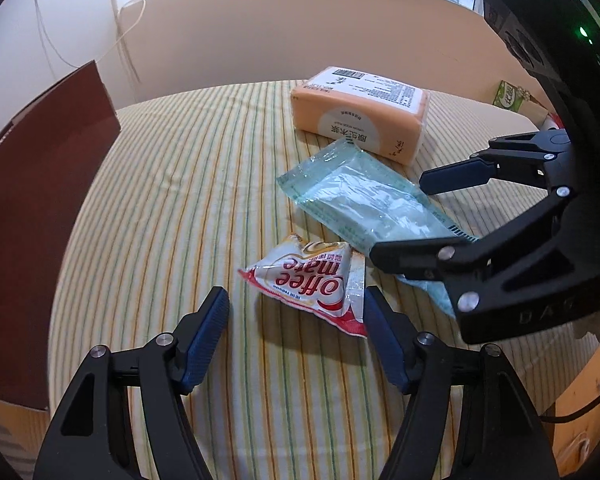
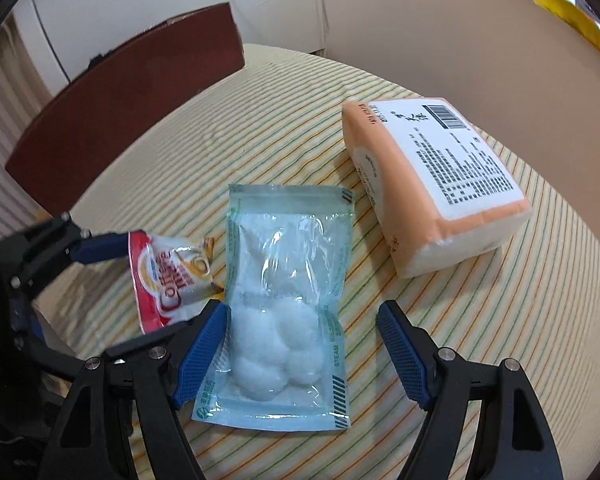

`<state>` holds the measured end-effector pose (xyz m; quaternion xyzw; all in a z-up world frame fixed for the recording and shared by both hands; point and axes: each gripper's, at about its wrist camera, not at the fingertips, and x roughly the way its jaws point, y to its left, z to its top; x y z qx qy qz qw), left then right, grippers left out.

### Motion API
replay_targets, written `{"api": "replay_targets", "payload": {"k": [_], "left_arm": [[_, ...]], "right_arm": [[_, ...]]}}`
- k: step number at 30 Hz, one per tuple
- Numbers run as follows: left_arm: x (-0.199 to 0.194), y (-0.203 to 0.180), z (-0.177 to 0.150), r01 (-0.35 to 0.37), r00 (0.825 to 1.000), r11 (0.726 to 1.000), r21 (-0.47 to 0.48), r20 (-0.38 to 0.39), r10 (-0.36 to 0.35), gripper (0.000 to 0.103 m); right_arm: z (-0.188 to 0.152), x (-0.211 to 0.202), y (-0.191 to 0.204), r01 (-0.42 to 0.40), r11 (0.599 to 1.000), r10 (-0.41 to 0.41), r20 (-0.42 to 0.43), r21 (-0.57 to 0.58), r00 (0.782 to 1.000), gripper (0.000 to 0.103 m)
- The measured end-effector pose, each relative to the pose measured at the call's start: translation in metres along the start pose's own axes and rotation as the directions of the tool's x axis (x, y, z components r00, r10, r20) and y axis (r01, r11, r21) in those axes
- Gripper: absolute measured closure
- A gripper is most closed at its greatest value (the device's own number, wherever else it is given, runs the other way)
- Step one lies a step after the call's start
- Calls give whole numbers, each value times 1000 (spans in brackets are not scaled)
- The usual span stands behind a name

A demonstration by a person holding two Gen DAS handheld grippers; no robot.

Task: Organize soft objects
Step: 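Grasp the Coffee-mate sachet with the left tool while the right tool grasps the cotton bag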

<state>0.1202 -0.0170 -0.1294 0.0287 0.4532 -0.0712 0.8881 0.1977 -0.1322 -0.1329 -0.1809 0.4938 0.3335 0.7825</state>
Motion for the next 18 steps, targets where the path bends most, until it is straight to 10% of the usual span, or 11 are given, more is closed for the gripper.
{"api": "replay_targets", "payload": {"k": [18], "left_arm": [[10, -4, 15, 11, 999, 997, 72, -33, -9, 28]], "right_arm": [[-4, -3, -13, 16, 999, -17, -34, -28, 999, 28]]}}
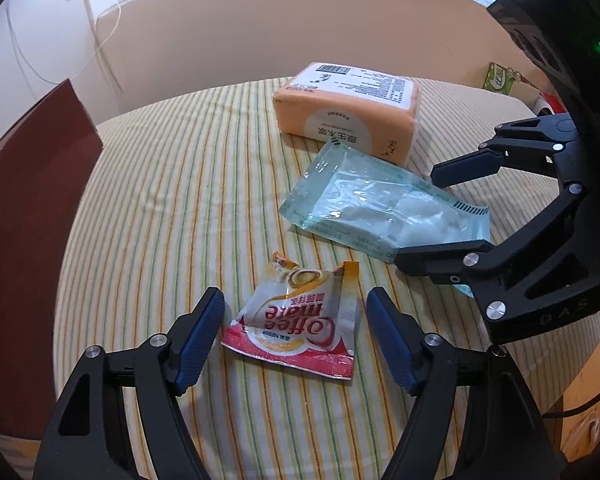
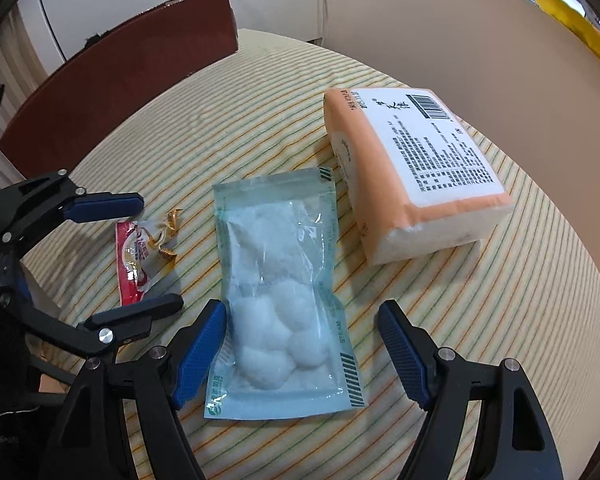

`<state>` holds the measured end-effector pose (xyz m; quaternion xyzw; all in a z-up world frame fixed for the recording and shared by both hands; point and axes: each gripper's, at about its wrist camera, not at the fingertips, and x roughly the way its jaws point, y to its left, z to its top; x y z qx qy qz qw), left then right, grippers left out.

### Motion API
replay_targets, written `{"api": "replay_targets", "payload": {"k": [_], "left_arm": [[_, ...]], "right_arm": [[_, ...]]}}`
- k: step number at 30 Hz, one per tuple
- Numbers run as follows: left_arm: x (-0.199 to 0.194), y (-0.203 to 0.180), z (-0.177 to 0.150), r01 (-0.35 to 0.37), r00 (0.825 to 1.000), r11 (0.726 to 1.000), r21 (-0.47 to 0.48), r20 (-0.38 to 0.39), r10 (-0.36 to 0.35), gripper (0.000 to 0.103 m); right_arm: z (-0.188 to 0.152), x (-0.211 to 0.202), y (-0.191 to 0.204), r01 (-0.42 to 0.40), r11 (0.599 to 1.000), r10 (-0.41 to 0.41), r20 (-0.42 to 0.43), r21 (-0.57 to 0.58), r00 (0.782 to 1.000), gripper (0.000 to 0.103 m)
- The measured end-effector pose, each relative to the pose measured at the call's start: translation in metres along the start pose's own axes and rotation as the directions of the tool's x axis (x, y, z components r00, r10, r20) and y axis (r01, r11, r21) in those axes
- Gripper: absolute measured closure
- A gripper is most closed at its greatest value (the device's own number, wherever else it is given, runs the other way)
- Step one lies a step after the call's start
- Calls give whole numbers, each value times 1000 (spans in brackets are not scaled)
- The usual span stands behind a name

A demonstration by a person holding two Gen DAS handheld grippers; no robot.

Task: Organize soft objects
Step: 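Grasp the Coffee-mate sachet with the left tool while the right tool grasps the cotton bag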

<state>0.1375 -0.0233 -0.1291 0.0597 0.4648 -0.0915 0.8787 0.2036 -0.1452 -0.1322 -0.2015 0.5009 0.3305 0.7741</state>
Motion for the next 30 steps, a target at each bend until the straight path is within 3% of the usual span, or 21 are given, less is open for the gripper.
{"api": "replay_targets", "payload": {"k": [6, 10, 14, 16, 19, 21, 23, 30], "left_arm": [[1, 4, 0, 25, 1000, 1000, -3, 5, -25, 34], [-1, 3, 0, 36, 999, 999, 7, 7, -36, 51], [-4, 3, -2, 29, 999, 999, 15, 13, -29, 53], [-4, 5, -2, 24, 1000, 1000, 13, 14, -25, 59], [-5, 8, -2, 26, 1000, 1000, -6, 18, -26, 62], [-4, 9, -2, 28, 999, 999, -19, 22, -28, 62], [-5, 9, -2, 26, 999, 999, -25, 26, -25, 63], [-10, 15, -7, 43, 999, 997, -69, 35, -41, 65]], "right_arm": [[1, -2, 2, -20, 1000, 20, 5, -9, 1000, 28], [6, 1, 5, 9, 999, -9, -13, -31, 1000, 28], [9, 3, 9, 22, 999, -24, -35, -45, 999, 28], [10, 5, 8, 21, 999, -23, -43, -49, 999, 29], [11, 2, 6, 21, 999, -23, -42, -44, 999, 40], [12, 1, 6, 21, 999, -23, -40, -38, 999, 55], [9, -2, 5, 24, 999, -25, -35, -30, 999, 61], [1, -8, 1, 9, 1000, -9, -10, 22, 1000, 68]]}}
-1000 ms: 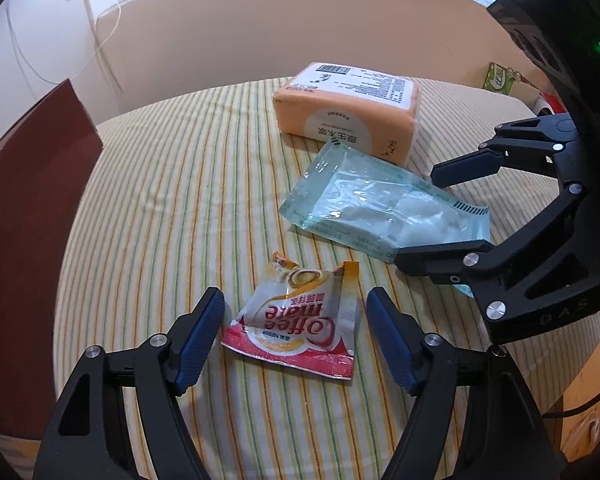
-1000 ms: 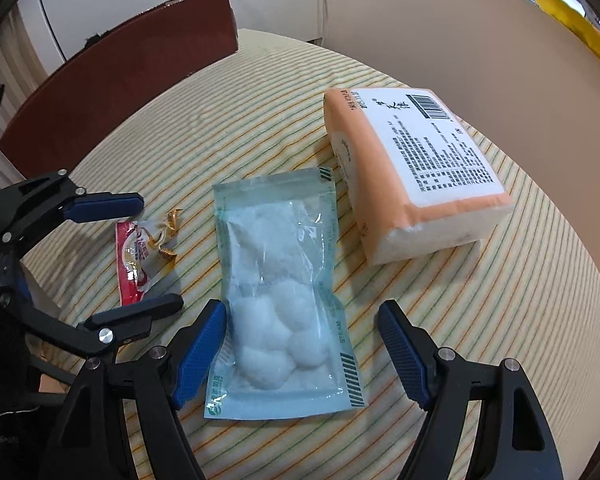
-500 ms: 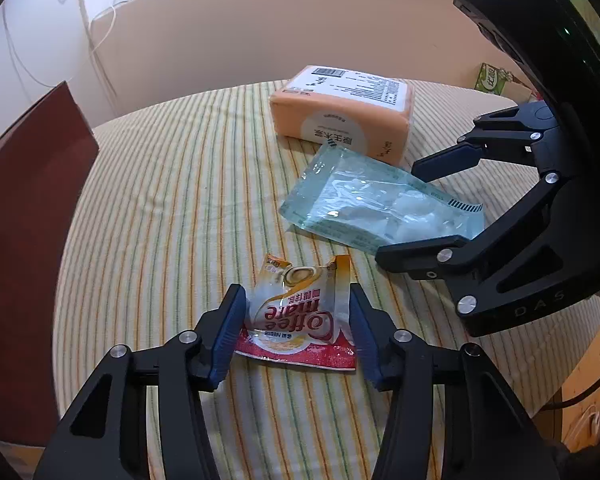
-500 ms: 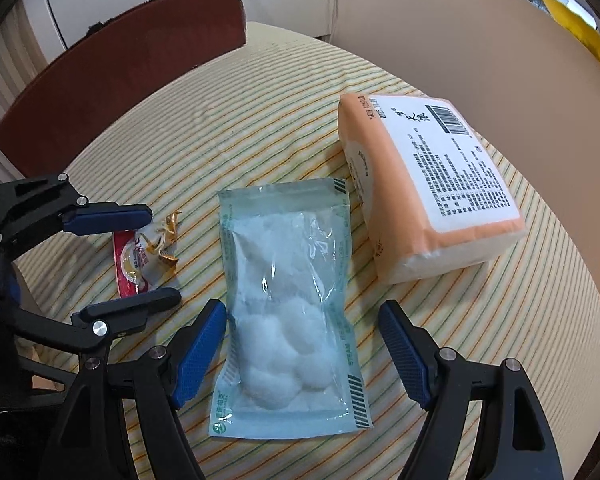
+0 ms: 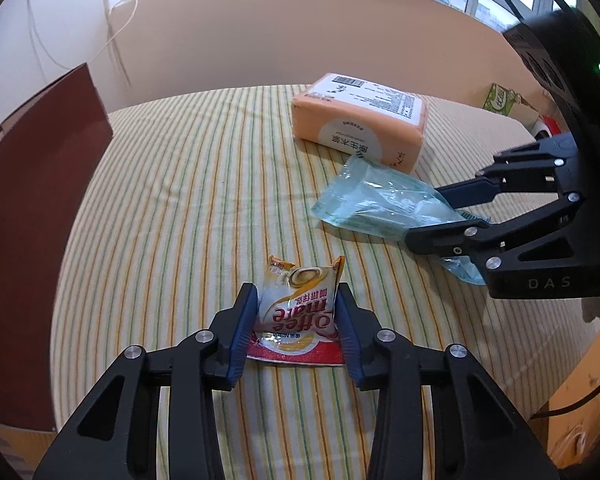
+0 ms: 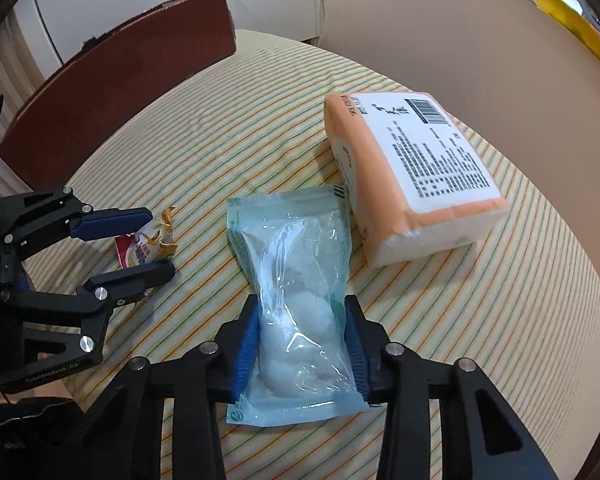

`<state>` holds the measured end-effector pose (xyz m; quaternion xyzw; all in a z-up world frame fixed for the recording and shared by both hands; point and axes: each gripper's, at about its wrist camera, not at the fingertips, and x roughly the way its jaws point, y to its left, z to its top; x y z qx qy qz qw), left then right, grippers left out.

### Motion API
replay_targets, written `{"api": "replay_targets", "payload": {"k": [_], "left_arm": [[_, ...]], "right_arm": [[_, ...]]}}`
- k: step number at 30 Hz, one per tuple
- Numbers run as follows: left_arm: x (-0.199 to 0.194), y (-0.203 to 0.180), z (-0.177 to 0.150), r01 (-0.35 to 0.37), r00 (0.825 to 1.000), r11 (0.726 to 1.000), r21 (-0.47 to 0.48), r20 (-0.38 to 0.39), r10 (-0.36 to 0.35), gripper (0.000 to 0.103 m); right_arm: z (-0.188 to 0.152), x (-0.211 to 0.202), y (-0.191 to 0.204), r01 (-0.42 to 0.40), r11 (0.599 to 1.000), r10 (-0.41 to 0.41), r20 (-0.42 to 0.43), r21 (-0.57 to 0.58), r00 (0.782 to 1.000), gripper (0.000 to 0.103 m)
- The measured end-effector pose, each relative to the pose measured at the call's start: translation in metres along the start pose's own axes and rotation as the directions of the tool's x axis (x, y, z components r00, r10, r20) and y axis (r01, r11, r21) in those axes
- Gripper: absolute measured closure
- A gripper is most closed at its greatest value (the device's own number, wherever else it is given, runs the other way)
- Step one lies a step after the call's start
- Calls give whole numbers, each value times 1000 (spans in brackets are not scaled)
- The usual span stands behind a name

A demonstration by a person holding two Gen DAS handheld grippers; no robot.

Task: Organize soft objects
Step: 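Grasp the Coffee-mate sachet with the left tool while the right tool grasps the cotton bag, then drop the sachet into the box with the left tool while the right tool drops the cotton bag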

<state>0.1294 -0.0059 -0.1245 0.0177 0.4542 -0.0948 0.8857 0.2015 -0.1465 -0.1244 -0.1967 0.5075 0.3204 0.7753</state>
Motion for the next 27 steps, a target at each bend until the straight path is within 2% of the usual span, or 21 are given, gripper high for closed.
{"api": "replay_targets", "payload": {"k": [10, 15, 21, 27], "left_arm": [[-13, 5, -1, -4, 1000, 1000, -20, 26, 4, 66], [-30, 7, 1, 1, 998, 1000, -23, 58, 1, 66], [-65, 21, 5, -7, 992, 999, -43, 124, 13, 66], [-104, 56, 3, -53, 981, 995, -79, 180, 67, 66]], "right_arm": [[-16, -14, 2, -11, 999, 10, 34, 35, 999, 70], [-16, -39, 7, -23, 999, 20, 84, 35, 996, 70], [7, -74, 26, -51, 999, 51, 163, -8, 985, 70], [45, -98, 51, -83, 995, 94, 226, -57, 970, 70]]}}
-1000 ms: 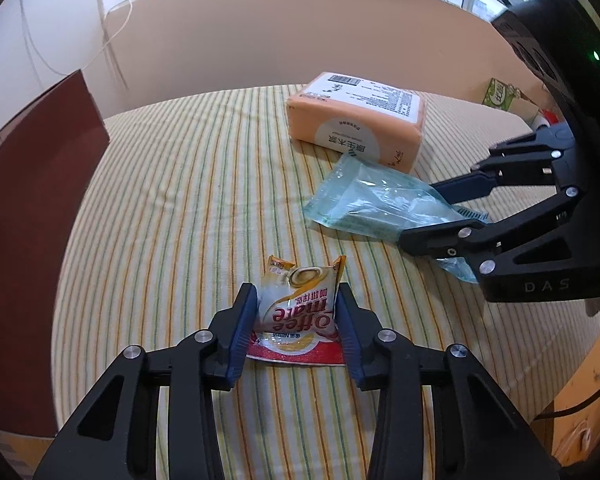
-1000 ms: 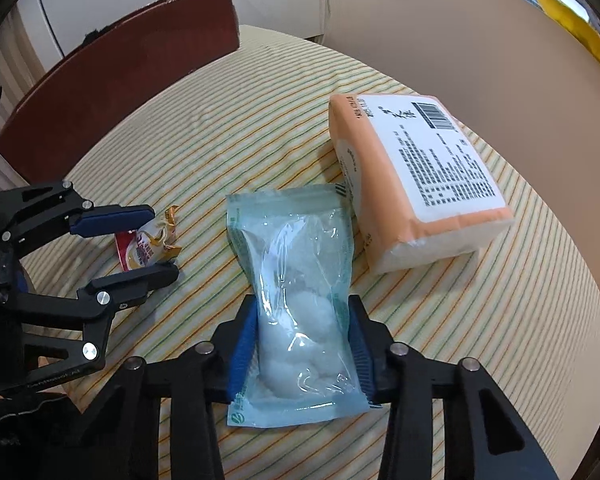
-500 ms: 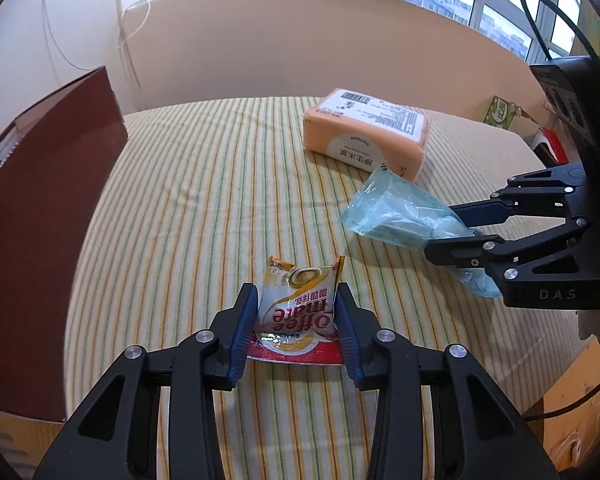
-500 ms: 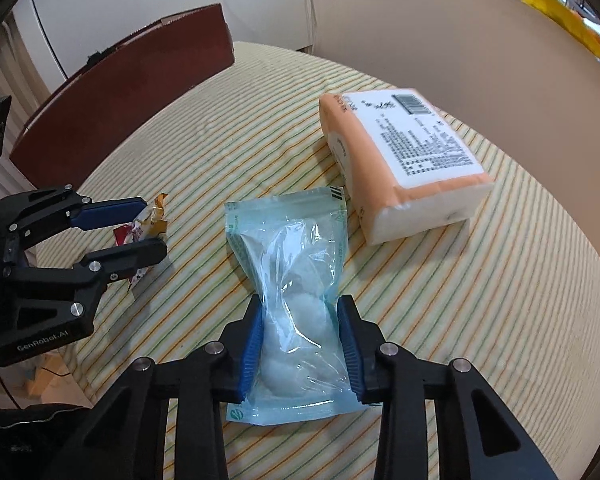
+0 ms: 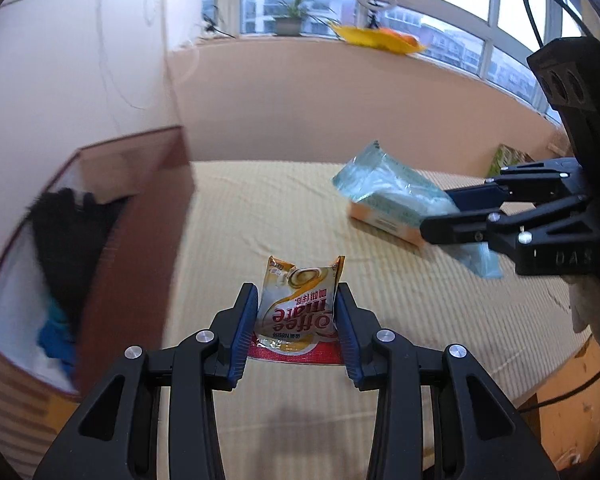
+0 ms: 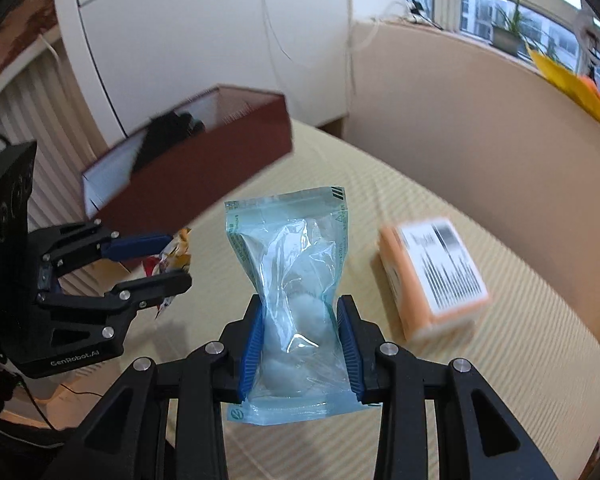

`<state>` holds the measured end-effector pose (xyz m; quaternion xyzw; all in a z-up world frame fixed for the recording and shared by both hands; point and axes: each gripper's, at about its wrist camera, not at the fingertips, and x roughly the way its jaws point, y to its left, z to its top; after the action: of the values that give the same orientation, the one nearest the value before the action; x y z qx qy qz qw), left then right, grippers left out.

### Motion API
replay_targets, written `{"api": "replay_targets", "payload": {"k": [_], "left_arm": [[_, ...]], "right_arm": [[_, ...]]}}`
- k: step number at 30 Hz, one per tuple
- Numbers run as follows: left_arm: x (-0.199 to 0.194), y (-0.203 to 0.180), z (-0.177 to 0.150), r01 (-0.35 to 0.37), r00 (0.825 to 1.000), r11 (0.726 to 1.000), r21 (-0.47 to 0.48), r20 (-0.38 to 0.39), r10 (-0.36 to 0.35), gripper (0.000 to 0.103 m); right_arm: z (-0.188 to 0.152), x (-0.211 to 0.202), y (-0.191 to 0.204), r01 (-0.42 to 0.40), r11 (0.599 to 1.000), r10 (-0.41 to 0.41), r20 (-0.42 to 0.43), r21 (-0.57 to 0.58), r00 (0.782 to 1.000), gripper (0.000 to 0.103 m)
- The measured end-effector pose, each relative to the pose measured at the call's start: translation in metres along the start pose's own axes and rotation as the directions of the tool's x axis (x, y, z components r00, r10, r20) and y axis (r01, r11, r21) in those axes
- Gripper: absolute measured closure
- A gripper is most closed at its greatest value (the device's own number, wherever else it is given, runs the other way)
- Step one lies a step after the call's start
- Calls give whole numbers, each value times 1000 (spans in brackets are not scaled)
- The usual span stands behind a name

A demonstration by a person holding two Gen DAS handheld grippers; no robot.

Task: Organize soft objects
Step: 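Drop the sachet into the box with the left tool while the right tool drops the cotton bag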

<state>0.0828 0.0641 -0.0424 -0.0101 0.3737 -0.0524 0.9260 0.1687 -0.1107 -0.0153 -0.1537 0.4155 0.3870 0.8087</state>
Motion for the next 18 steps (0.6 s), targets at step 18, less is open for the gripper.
{"api": "replay_targets", "payload": {"k": [18], "left_arm": [[-33, 143, 13, -193, 980, 967, -165, 18, 199, 66]], "right_arm": [[165, 72, 93, -76, 986, 83, 42, -147, 996, 70]]}}
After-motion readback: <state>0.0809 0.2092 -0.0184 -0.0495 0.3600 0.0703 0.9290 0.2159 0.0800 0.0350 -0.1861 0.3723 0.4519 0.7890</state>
